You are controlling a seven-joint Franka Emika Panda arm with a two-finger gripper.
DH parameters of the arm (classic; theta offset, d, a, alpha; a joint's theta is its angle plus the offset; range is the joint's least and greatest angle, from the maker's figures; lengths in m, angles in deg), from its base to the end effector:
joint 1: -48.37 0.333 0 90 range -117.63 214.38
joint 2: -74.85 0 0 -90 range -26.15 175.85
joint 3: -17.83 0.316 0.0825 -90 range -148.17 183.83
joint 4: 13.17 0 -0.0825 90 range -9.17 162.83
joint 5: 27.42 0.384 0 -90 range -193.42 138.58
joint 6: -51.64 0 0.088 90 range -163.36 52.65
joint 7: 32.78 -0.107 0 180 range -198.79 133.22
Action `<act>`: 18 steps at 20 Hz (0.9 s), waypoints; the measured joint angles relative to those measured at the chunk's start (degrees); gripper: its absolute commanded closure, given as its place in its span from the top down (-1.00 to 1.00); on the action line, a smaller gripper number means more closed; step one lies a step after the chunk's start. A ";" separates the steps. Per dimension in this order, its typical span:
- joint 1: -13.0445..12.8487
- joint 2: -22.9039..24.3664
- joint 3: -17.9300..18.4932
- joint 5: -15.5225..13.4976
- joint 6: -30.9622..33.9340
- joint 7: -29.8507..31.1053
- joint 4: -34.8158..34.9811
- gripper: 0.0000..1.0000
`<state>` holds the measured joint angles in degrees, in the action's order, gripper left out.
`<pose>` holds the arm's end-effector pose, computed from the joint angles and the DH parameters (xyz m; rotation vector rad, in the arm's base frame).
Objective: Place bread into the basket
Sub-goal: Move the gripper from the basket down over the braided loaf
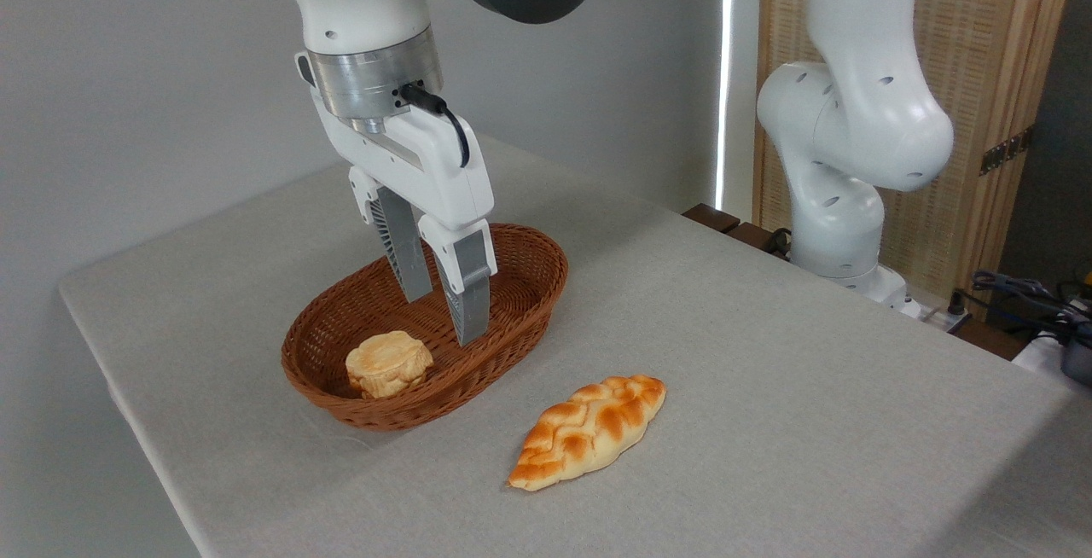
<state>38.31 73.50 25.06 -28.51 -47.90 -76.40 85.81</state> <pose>0.5682 -0.0305 0.5512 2.8711 -1.2265 -0.0113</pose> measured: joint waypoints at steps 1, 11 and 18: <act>0.00 0.00 0.00 0.00 0.01 0.00 0.00 1.00; 0.02 -0.04 0.26 0.01 2.96 -0.14 3.85 1.00; 0.08 -0.11 3.31 0.07 -1.09 -6.25 11.59 1.00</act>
<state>38.40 73.39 28.37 -28.44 -48.99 -82.65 97.40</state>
